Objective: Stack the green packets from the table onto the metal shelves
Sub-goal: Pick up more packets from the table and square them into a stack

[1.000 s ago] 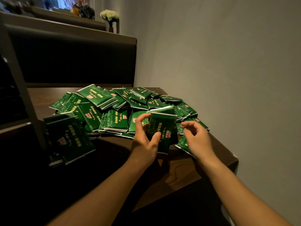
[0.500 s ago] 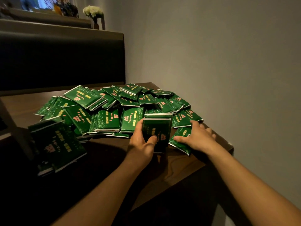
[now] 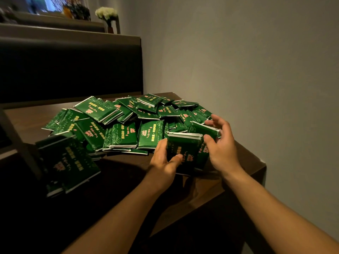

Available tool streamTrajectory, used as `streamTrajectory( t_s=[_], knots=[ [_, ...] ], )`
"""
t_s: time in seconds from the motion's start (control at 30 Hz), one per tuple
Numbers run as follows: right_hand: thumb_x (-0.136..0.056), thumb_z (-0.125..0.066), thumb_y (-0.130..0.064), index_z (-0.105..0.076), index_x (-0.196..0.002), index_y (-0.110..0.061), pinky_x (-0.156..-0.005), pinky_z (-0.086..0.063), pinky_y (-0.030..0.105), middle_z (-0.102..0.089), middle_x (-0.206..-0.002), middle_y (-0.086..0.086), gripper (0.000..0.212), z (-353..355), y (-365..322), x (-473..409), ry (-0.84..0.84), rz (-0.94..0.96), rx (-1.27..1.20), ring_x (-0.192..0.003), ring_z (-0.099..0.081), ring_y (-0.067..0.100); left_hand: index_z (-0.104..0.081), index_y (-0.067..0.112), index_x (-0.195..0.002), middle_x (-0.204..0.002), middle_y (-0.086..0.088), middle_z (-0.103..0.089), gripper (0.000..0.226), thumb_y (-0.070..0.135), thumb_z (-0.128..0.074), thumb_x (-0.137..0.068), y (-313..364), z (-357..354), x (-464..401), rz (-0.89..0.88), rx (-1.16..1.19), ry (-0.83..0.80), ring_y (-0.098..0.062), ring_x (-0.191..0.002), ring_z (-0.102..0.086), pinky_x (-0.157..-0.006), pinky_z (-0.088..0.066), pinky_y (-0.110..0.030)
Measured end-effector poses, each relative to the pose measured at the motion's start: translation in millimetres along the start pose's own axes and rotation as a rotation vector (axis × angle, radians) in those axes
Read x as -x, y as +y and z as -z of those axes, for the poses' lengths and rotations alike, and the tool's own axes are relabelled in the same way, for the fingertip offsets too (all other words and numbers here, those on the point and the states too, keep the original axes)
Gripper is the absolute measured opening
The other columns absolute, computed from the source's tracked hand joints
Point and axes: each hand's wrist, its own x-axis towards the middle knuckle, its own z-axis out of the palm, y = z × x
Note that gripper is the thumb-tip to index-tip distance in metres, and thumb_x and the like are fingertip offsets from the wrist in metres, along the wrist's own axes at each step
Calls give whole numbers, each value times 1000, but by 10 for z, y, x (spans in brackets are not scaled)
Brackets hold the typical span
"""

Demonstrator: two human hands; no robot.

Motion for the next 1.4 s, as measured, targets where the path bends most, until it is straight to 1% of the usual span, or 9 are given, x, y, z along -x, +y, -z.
streamTrajectory(
  t_s=[0.13,0.3,0.4,0.5,0.73,0.9,1.03,1.13,1.4],
  knots=[
    [-94,-45,2,-44,-129,-20,-71,-55,24,-56,-121,11,41,-117,-74,26,-91,-2,-199,-100,-63,11,-40,29,-137,-133,-6,-53,71,52,-58,-73,-20,-9,7,40,7,50,-22,-125,-50,-104,-42,-51],
    [-84,-42,-15,-45,-131,-17,-78,-51,22,-65,-110,-7,47,-263,-5,192,-158,-8,-266,-100,-63,8,-34,36,-130,-117,0,-58,50,30,-53,-84,67,1,67,-7,-77,68,-17,-110,-56,-93,-49,-37],
    [-78,-48,-6,-43,-132,-19,-81,-53,26,-59,-116,6,56,-344,31,260,-235,-66,-327,-100,-64,12,-24,39,-121,-113,-5,-57,55,5,-52,-87,182,-8,102,-78,-98,89,-17,-103,-60,-83,-52,-21],
    [-81,-46,7,-40,-133,-15,-80,-53,23,-57,-118,11,57,-428,96,275,-230,-155,-321,-99,-65,8,-11,35,-140,-138,-20,-47,74,5,-49,-85,331,-79,135,-81,-19,9,-40,-128,-45,-105,-40,-43],
    [-86,-50,-25,-52,-101,-12,-63,-41,27,-60,-81,-3,21,-471,175,302,-148,-355,216,-84,-58,21,-45,28,-127,-111,-3,-63,52,40,-49,-77,69,-22,29,27,-30,107,-22,-104,-59,-95,-47,-48],
    [-90,-53,-4,-28,-120,-32,-81,-51,30,-55,-111,-5,47,-436,3,224,-168,-222,153,-98,-58,11,-57,25,-108,-97,-2,-70,33,33,-59,-77,160,-2,0,-19,25,222,-22,-93,-66,-86,-53,-48],
    [-88,-60,-5,-35,-112,-30,-80,-47,15,-49,-117,-8,42,-475,-126,184,-152,-64,216,-105,-53,5,-57,19,-98,-84,0,-69,23,19,-68,-78,298,73,-29,-66,30,377,-16,-77,-68,-69,-56,-36],
    [-88,-62,-10,-52,-101,-29,-100,-34,21,-42,-122,-8,26,-577,-190,139,-113,148,477,-121,-38,8,-55,13,-103,-83,3,-62,28,5,-70,-81,412,147,-20,-99,-33,393,-2,-64,-63,-54,-53,-22],
    [-76,-56,-15,-53,-121,-22,-101,-34,28,-44,-126,-5,46,-890,-740,294,-331,291,478,-118,-37,12,-60,22,-106,-92,-2,-71,22,21,-66,-85,882,434,199,62,145,561,-17,-85,-68,-77,-56,-36]
  ],
)
